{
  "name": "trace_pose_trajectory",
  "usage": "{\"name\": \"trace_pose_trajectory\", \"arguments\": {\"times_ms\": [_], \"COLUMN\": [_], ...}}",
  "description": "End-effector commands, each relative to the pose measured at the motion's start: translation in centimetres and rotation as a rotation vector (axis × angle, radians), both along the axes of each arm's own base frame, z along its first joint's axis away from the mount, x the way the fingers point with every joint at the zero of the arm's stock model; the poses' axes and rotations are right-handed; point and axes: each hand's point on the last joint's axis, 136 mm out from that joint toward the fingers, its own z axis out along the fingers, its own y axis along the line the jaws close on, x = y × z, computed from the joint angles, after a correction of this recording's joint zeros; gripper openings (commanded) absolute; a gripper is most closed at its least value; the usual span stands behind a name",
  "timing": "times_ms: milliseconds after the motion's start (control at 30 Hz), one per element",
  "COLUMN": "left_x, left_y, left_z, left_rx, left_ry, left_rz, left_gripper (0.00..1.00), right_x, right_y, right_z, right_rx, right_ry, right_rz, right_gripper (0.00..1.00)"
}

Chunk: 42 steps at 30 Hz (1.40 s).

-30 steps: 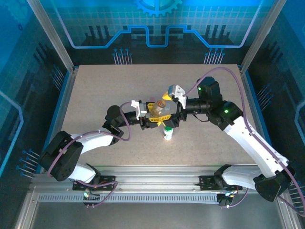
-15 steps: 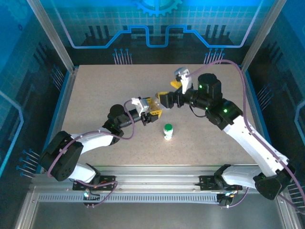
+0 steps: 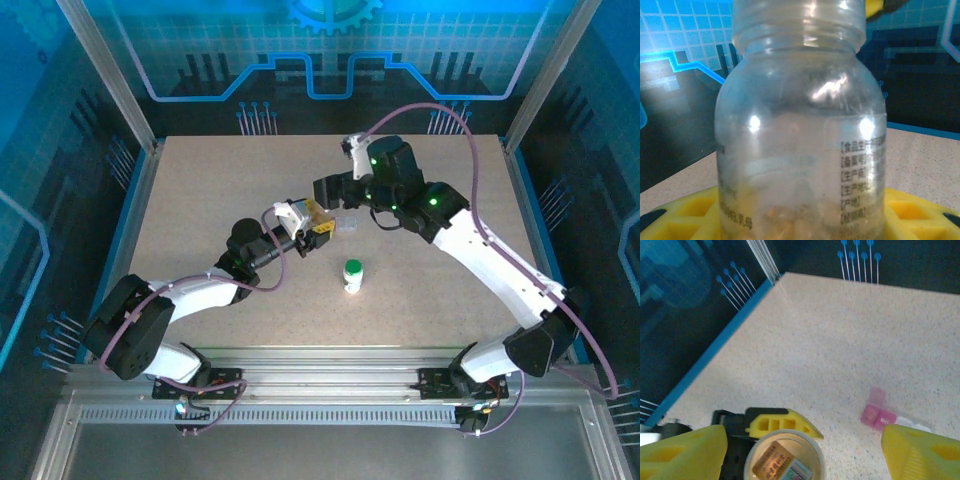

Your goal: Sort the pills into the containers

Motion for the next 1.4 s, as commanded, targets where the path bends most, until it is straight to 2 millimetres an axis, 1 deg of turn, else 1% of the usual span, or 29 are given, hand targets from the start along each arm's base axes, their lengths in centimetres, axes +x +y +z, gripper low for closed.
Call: {"name": "trace_pose_trajectory", "arguments": {"times_ms": [0,133,267,433,500,600,700,767,833,933,1000,1100,1167,1267,1367], "left_x": [0.2,0.2,0.2,0.2,0.2,0.1,0.0,-0.1,-0.2,-0.8,-1.8,-4.2,-6.1,-7.7,-8.5], "left_y": [0.3,0.3,0.3,0.3,0.4,0.4,0.4,0.5,0.5,0.3,-0.3,-1.5,-2.2,-2.9,-3.2], "left_z": [1.4,1.3,1.1,1.1,1.1,1.2,1.2,1.2,1.3,1.3,1.4,1.5,1.6,1.7,1.6], "left_rx": [-0.009,-0.007,-0.007,-0.006,-0.009,-0.010,-0.010,-0.010,-0.011,-0.012,-0.009,-0.013,-0.023,-0.040,-0.048], "left_ry": [-0.056,-0.055,-0.052,-0.056,-0.058,-0.061,-0.061,-0.063,-0.067,-0.068,-0.073,-0.088,-0.097,-0.085,-0.064], "left_rz": [0.024,0.025,0.026,0.025,0.027,0.027,0.024,0.026,0.024,-0.005,-0.070,-0.224,-0.344,-0.455,-0.520], "left_gripper": [0.00,0.00,0.00,0.00,0.00,0.00,0.00,0.00,0.00,0.00,0.00,0.00,0.00,0.00,0.00], "right_x": [-0.3,-0.3,-0.2,-0.2,-0.2,-0.3,-0.4,-0.6,-1.1,-2.2,-3.5,-6.1,-8.1,-10.2,-11.7], "right_y": [0.5,1.4,1.7,2.0,2.2,2.4,2.4,2.4,2.2,2.5,2.6,2.8,2.6,1.9,1.3], "right_z": [0.1,-0.7,-1.2,-1.7,-1.9,-2.3,-2.4,-2.4,-2.4,-2.0,-1.3,-0.2,0.7,2.4,4.1], "right_rx": [-0.009,-0.007,-0.013,-0.011,-0.011,-0.011,-0.016,-0.021,-0.035,-0.037,-0.030,-0.013,0.003,0.040,0.054], "right_ry": [0.020,0.044,0.059,0.077,0.083,0.093,0.088,0.079,0.067,-0.005,-0.080,-0.206,-0.289,-0.382,-0.478], "right_rz": [-0.006,0.016,0.021,0.029,0.034,0.044,0.058,0.077,0.099,0.193,0.288,0.484,0.621,0.751,0.821], "right_gripper": [0.81,0.79,0.75,0.67,0.62,0.53,0.42,0.32,0.27,0.22,0.19,0.19,0.19,0.19,0.16]}}
